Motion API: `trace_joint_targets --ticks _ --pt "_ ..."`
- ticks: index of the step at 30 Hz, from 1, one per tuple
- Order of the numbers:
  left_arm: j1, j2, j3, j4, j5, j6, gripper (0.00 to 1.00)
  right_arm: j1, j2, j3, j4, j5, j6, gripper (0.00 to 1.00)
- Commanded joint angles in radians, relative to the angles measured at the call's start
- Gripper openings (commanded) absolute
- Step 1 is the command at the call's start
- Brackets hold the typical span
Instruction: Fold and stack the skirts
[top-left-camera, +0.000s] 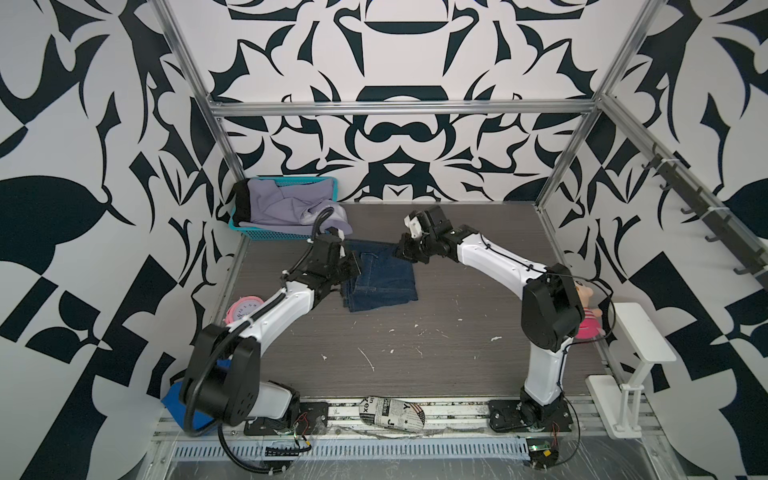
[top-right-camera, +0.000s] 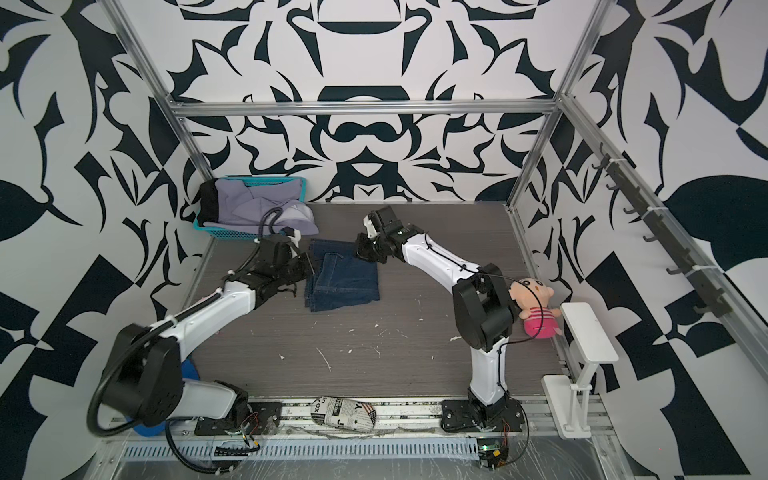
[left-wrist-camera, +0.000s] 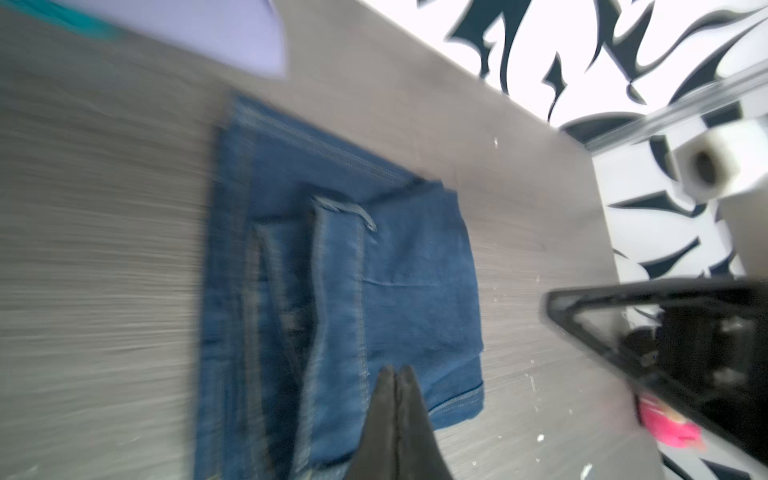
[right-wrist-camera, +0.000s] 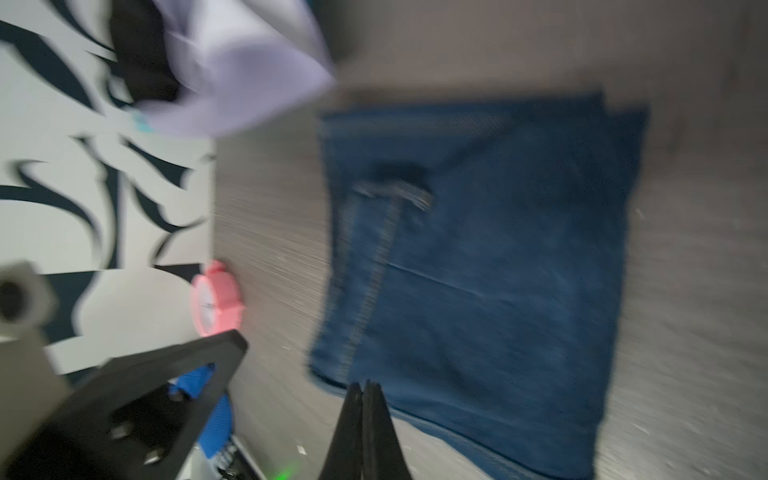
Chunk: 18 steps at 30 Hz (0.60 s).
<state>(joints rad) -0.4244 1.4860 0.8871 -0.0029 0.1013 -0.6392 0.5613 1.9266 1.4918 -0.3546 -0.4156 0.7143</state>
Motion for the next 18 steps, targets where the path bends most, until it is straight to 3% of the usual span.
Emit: trace_joint_targets --ticks 1,8,13,18 --pt "-0.013 0.096 -0.006 0.041 0.039 -0.015 0.00 -0.008 -0.024 -0.062 0.080 -0.043 -0.014 0.02" --pt "-0.013 0.157 -0.139 0.139 0.036 -0.061 0.00 -0.019 -0.003 -0.171 0.129 -0.113 -0.054 0.00" --pt "-0.012 0.166 -0.270 0.218 -0.012 -0.096 0.00 -0.024 0.027 -0.228 0.160 -0.093 -0.076 0.00" --pt "-0.012 0.175 -0.265 0.202 -0.047 -0.088 0.00 -0.030 0.054 -0.218 0.150 -0.093 -0.082 0.00"
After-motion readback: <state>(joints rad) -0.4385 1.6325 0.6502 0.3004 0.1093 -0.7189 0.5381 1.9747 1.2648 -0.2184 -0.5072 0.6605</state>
